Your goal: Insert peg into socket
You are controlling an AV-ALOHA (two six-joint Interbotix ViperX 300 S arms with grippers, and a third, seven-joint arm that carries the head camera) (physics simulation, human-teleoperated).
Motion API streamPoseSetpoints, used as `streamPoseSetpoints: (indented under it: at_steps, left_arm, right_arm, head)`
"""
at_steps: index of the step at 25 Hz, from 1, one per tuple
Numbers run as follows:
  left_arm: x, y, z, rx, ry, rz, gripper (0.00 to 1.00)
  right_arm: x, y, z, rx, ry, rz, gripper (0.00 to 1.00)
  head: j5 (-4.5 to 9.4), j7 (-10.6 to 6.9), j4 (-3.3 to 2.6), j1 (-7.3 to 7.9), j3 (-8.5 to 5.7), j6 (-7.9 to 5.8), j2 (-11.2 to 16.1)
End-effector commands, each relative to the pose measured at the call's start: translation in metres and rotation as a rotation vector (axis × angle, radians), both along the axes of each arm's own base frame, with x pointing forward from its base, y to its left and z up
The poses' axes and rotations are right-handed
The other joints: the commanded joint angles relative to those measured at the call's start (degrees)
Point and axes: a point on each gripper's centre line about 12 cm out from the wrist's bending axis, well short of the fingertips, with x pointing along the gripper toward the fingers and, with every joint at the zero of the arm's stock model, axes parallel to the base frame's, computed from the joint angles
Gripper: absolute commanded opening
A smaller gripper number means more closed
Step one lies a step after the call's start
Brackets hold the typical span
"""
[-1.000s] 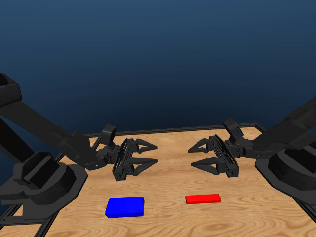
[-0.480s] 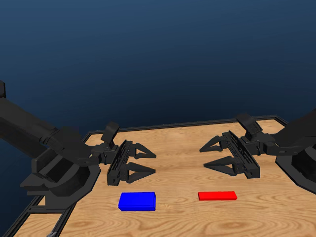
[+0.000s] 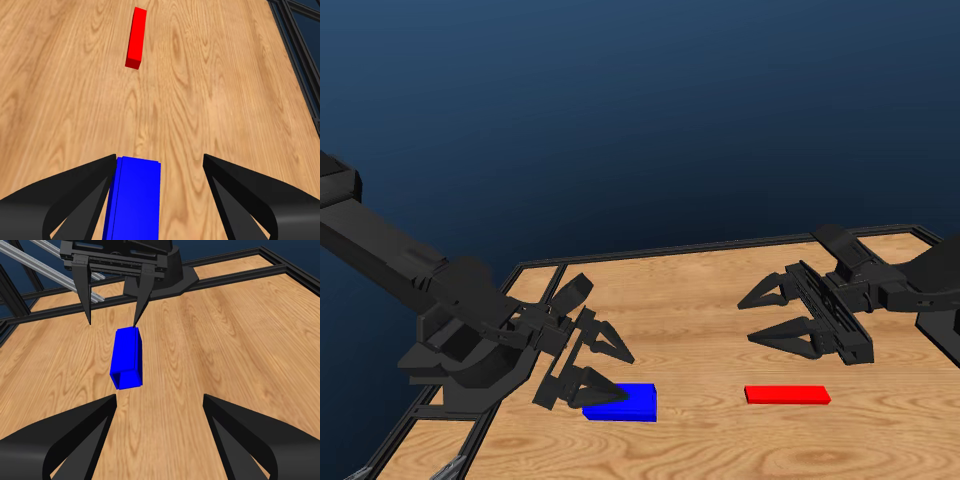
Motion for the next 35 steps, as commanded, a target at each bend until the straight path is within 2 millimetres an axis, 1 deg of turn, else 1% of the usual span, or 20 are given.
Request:
streamPoseSetpoints:
  at_steps: [1, 2, 3, 4, 8, 11, 13, 15, 16, 17, 20, 21, 25, 27, 28, 29, 30, 32, 33, 35]
  left_arm:
    - [0.001, -0.005, -0.006, -0.031, 0.032, 0.009, 1.00]
    - [0.001, -0.005, -0.007, -0.039, 0.032, 0.020, 1.00]
    - [-0.001, -0.007, -0.017, -0.044, 0.061, 0.021, 1.00]
    - [0.000, -0.007, -0.018, -0.054, 0.060, 0.029, 1.00]
    - [-0.007, -0.008, -0.049, -0.058, 0.153, 0.060, 1.00]
    - [-0.005, -0.012, -0.061, -0.072, 0.182, 0.077, 1.00]
    - [-0.010, -0.013, -0.077, -0.071, 0.239, 0.086, 1.00]
    - [-0.004, -0.016, -0.077, -0.083, 0.214, 0.092, 1.00]
    - [-0.009, -0.016, -0.081, -0.066, 0.225, 0.081, 0.68]
    - [-0.007, -0.017, -0.080, -0.066, 0.215, 0.080, 0.00]
    - [-0.008, -0.019, -0.083, -0.053, 0.227, 0.068, 0.00]
    - [-0.006, -0.016, -0.082, -0.050, 0.200, 0.071, 0.00]
    - [-0.005, -0.017, -0.083, -0.051, 0.205, 0.075, 0.00]
    - [-0.006, -0.016, -0.085, -0.045, 0.207, 0.075, 0.00]
    - [-0.001, -0.017, -0.081, -0.050, 0.193, 0.075, 0.00]
    - [-0.004, -0.016, -0.084, -0.044, 0.200, 0.075, 0.00]
    - [0.002, -0.018, -0.077, -0.055, 0.167, 0.076, 0.00]
    - [-0.003, -0.015, -0.083, -0.043, 0.192, 0.076, 0.00]
    - [0.001, -0.016, -0.078, -0.050, 0.172, 0.074, 0.00]
    - [-0.001, -0.014, -0.080, -0.047, 0.179, 0.079, 0.00]
  right_arm:
    - [0.010, 0.002, 0.010, 0.006, -0.038, 0.004, 1.00]
    - [0.011, 0.003, 0.011, 0.010, -0.040, 0.004, 1.00]
    - [0.010, 0.003, 0.008, 0.011, -0.025, 0.004, 1.00]
    - [0.010, 0.003, 0.008, 0.014, -0.030, 0.003, 1.00]
    - [0.010, 0.003, 0.005, 0.025, -0.025, -0.001, 1.00]
    - [0.008, 0.004, 0.003, 0.035, -0.028, -0.005, 1.00]
    - [0.007, 0.004, 0.000, 0.044, -0.019, -0.009, 1.00]
    - [0.006, 0.004, -0.001, 0.052, -0.018, -0.010, 1.00]
    - [0.004, 0.005, -0.003, 0.056, -0.008, -0.010, 1.00]
    - [0.003, 0.007, -0.004, 0.063, -0.002, -0.008, 1.00]
    - [-0.004, 0.011, -0.014, 0.078, 0.046, 0.001, 1.00]
    - [-0.008, 0.014, -0.018, 0.088, 0.071, 0.004, 1.00]
    - [-0.023, 0.018, -0.033, 0.134, 0.139, -0.005, 1.00]
    - [-0.029, 0.021, -0.041, 0.150, 0.174, -0.007, 1.00]
    - [-0.031, 0.023, -0.043, 0.163, 0.188, -0.009, 1.00]
    - [-0.035, 0.024, -0.047, 0.169, 0.195, -0.011, 1.00]
    - [-0.036, 0.027, -0.050, 0.175, 0.198, -0.006, 1.00]
    - [-0.042, 0.029, -0.058, 0.199, 0.226, -0.018, 1.00]
    - [-0.044, 0.031, -0.062, 0.209, 0.236, -0.021, 1.00]
    - [-0.050, 0.034, -0.072, 0.225, 0.262, -0.028, 1.00]
  head:
    - [-0.25, -0.66, 0.18, 0.60, -0.53, 0.33, 0.3]
    - [-0.27, -0.85, 0.18, 0.68, -0.50, 0.32, 0.4]
    - [-0.21, -1.07, 0.21, 0.75, -0.49, 0.38, 0.4]
    - [-0.17, -1.17, 0.22, 0.81, -0.49, 0.40, 0.5]
    - [-0.14, -1.77, 0.26, 1.07, -0.46, 0.43, 0.8]
    - [-0.02, -2.27, 0.28, 1.23, -0.48, 0.45, 1.1]
    - [0.06, -2.57, 0.30, 1.35, -0.53, 0.44, 1.3]
    - [0.13, -2.89, 0.30, 1.43, -0.55, 0.42, 1.5]
    - [0.17, -3.09, 0.29, 1.47, -0.55, 0.34, 1.5]
    - [0.25, -3.31, 0.29, 1.52, -0.58, 0.32, 1.6]
    - [0.28, -4.02, 0.22, 1.54, -0.56, 0.14, 1.6]
    - [0.34, -4.65, 0.11, 1.42, -0.51, -0.11, 1.6]
    - [0.81, -5.71, -0.18, 1.11, -0.38, -0.94, 1.7]
    - [1.17, -6.48, -0.46, 0.61, -0.35, -1.55, 1.8]
    - [1.48, -6.98, -0.63, 0.30, -0.38, -1.85, 1.8]
    - [1.63, -7.25, -0.73, 0.11, -0.38, -2.04, 1.9]
    - [1.88, -7.74, -0.95, -0.27, -0.39, -2.51, 1.9]
    - [2.56, -8.87, -1.36, -1.02, -0.43, -3.32, 2.0]
    - [2.83, -9.40, -1.56, -1.38, -0.45, -3.68, 2.0]
    - [3.10, -9.69, -1.86, -1.87, -0.46, -4.35, 1.9]
